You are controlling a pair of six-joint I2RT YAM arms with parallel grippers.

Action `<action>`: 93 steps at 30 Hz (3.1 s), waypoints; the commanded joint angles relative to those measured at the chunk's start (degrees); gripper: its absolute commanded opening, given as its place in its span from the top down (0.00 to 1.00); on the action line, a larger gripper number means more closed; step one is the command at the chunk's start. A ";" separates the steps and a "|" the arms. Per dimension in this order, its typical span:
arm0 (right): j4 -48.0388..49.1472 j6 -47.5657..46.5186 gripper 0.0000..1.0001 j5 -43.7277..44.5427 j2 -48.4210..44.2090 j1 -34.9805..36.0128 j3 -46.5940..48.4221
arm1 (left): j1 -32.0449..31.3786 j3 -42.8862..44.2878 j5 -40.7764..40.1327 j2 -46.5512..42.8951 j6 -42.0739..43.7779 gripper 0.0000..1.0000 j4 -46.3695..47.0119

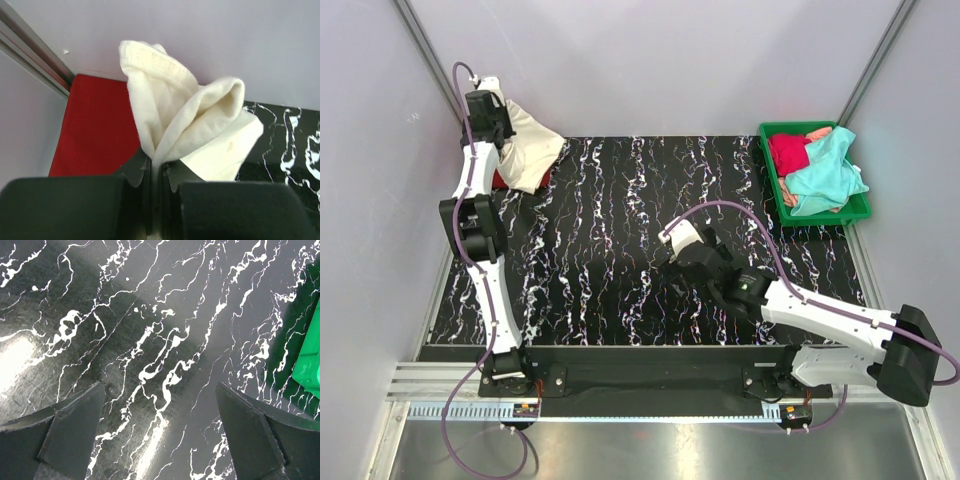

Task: Fold and stack the t-shirts
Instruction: Neatly place the folded tshirt to the corner

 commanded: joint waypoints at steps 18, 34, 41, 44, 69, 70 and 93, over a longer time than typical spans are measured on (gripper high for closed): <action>2.08 0.79 0.00 -2.47 3.38 -4.05 5.14 | 2.39 -0.77 -6.18 -0.20 -7.21 1.00 11.05; -0.02 6.67 0.00 -5.38 -7.43 -4.05 -0.04 | -13.07 -16.33 -14.88 -23.23 -4.66 1.00 6.30; -0.12 7.55 0.00 -5.55 -9.28 -4.05 -0.92 | -13.96 -13.09 -13.74 -21.22 -8.80 1.00 4.90; 0.32 7.47 0.00 -5.73 -8.23 -4.05 -0.48 | -13.52 -12.91 -12.95 -19.55 -8.89 1.00 5.77; 2.78 8.61 0.00 -4.23 -0.49 -3.97 3.30 | -13.60 -10.44 -8.37 -16.73 -17.58 1.00 4.27; 3.04 8.87 0.00 -4.23 -0.40 -3.97 3.21 | -13.52 -10.53 -8.37 -16.73 -17.94 1.00 4.10; 5.86 7.64 0.00 -5.29 3.82 -4.05 4.70 | -14.66 -5.52 -4.16 -15.24 -27.26 1.00 2.52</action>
